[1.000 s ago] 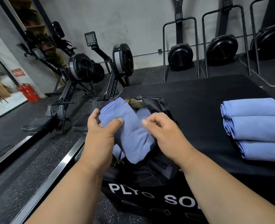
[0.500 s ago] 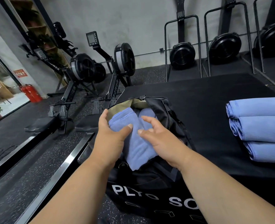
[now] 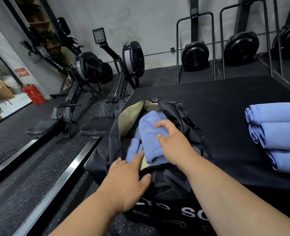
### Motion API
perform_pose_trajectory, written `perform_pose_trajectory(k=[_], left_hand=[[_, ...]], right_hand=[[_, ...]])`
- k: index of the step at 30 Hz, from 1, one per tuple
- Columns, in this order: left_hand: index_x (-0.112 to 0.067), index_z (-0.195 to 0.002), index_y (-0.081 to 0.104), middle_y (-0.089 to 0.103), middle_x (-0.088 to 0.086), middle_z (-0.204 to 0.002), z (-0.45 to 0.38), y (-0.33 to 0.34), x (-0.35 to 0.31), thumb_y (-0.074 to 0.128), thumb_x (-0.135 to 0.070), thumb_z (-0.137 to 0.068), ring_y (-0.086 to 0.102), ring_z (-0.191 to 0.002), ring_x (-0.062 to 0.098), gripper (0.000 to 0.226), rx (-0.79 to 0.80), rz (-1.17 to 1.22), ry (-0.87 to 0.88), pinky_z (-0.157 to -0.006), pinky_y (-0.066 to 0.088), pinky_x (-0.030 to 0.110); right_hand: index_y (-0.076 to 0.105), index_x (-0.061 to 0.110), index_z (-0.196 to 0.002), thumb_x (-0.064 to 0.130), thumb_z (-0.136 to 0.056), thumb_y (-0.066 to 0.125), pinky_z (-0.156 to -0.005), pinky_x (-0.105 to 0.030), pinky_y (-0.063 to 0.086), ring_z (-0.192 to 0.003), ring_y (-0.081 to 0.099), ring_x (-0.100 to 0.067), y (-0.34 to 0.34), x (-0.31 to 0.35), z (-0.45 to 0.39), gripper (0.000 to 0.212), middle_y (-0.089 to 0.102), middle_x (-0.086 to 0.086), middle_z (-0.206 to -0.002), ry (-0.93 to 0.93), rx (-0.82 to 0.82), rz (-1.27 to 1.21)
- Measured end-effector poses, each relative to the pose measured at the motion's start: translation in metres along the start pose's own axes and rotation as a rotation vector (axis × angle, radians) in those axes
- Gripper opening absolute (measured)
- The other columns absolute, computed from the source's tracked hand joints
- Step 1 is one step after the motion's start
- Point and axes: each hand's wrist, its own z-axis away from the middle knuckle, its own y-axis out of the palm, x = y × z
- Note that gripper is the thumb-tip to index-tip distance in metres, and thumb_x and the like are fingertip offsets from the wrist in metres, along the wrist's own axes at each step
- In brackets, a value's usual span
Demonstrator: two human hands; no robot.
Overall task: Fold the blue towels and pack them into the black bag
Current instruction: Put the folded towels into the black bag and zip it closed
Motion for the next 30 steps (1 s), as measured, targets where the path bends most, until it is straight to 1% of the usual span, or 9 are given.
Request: perform_pose_trajectory(k=[4, 8, 11, 13, 15, 21, 25, 27, 30], left_hand=[[-0.039, -0.149, 0.034, 0.052, -0.015, -0.091, 0.015, 0.001, 0.003, 0.034, -0.068, -0.089, 0.049, -0.107, 0.014, 0.067, -0.015, 0.044, 0.009, -0.104, 0.027, 0.026], [-0.042, -0.118, 0.044, 0.049, -0.021, -0.102, 0.030, -0.003, 0.003, 0.046, -0.069, -0.088, 0.033, -0.106, 0.004, 0.040, -0.044, 0.123, 0.032, -0.101, 0.022, 0.021], [-0.041, -0.125, 0.049, 0.049, -0.022, -0.112, 0.037, -0.003, 0.005, 0.052, -0.066, -0.091, 0.029, -0.112, 0.001, 0.042, -0.016, 0.141, 0.070, -0.103, 0.018, 0.017], [-0.042, -0.131, 0.050, 0.051, -0.023, -0.119, 0.038, -0.001, 0.009, 0.049, -0.067, -0.088, 0.033, -0.123, 0.000, 0.050, -0.022, 0.136, 0.105, -0.107, 0.014, 0.014], [-0.042, -0.135, 0.050, 0.053, -0.024, -0.121, 0.039, 0.001, 0.011, 0.049, -0.066, -0.088, 0.036, -0.126, 0.001, 0.053, -0.031, 0.128, 0.126, -0.110, 0.014, 0.015], [-0.041, -0.139, 0.050, 0.058, -0.022, -0.120, 0.035, 0.000, 0.010, 0.054, -0.060, -0.094, 0.040, -0.121, 0.005, 0.049, -0.108, 0.131, 0.139, -0.112, 0.020, 0.022], [-0.040, -0.142, 0.048, 0.063, -0.022, -0.118, 0.022, -0.001, 0.012, 0.045, -0.058, -0.099, 0.049, -0.119, 0.007, 0.047, -0.110, 0.104, 0.124, -0.111, 0.029, 0.030], [-0.038, -0.142, 0.050, 0.069, -0.019, -0.117, 0.010, -0.004, 0.014, 0.041, -0.054, -0.100, 0.054, -0.118, 0.010, 0.046, -0.104, 0.099, 0.097, -0.108, 0.035, 0.035], [-0.033, -0.143, 0.055, 0.070, -0.013, -0.127, -0.016, -0.011, 0.016, 0.043, -0.045, -0.104, 0.059, -0.122, 0.013, 0.042, -0.100, 0.212, 0.027, -0.107, 0.042, 0.035]], right_hand=[[0.066, 0.028, -0.099, 0.010, -0.100, 0.047, -0.048, -0.017, 0.037, -0.065, 0.049, -0.013, 0.010, 0.000, -0.005, 0.026, 0.059, -0.005, -0.094, 0.045, -0.085, -0.067], [0.070, 0.029, -0.119, 0.012, -0.104, 0.046, -0.045, -0.009, 0.036, -0.068, 0.050, -0.009, 0.019, 0.006, -0.006, 0.033, 0.062, 0.000, -0.100, 0.084, -0.118, -0.186], [0.066, 0.029, -0.134, 0.014, -0.101, 0.049, -0.048, -0.009, 0.040, -0.066, 0.051, -0.008, 0.025, 0.003, -0.009, 0.041, 0.056, -0.007, -0.114, 0.086, -0.006, -0.014], [0.060, 0.025, -0.144, 0.017, -0.100, 0.050, -0.078, -0.022, 0.054, -0.086, 0.056, -0.013, 0.025, 0.001, -0.009, 0.045, 0.054, -0.004, -0.119, 0.085, 0.094, 0.178], [0.059, 0.020, -0.145, 0.021, -0.101, 0.050, -0.103, -0.035, 0.050, -0.106, 0.055, -0.021, 0.021, 0.004, -0.007, 0.045, 0.057, -0.002, -0.122, 0.101, 0.188, 0.377], [0.067, 0.021, -0.137, 0.020, -0.105, 0.046, -0.103, -0.040, 0.052, -0.122, 0.063, -0.030, 0.000, 0.017, 0.007, 0.039, 0.068, -0.008, -0.132, 0.093, 0.314, 0.665], [0.053, 0.028, -0.152, 0.009, -0.105, 0.041, -0.105, -0.030, 0.046, -0.133, 0.055, -0.021, -0.012, 0.026, 0.019, 0.052, 0.053, 0.006, -0.154, 0.061, 0.418, 0.870], [0.058, 0.033, -0.147, 0.009, -0.104, 0.042, -0.102, -0.029, 0.047, -0.129, 0.057, -0.018, -0.017, 0.029, 0.022, 0.052, 0.057, 0.007, -0.150, 0.026, 0.425, 0.918], [0.074, 0.035, -0.118, 0.018, -0.101, 0.046, -0.101, -0.034, 0.049, -0.117, 0.061, -0.017, -0.026, 0.028, 0.022, 0.037, 0.068, 0.010, -0.128, -0.057, 0.389, 0.899]])
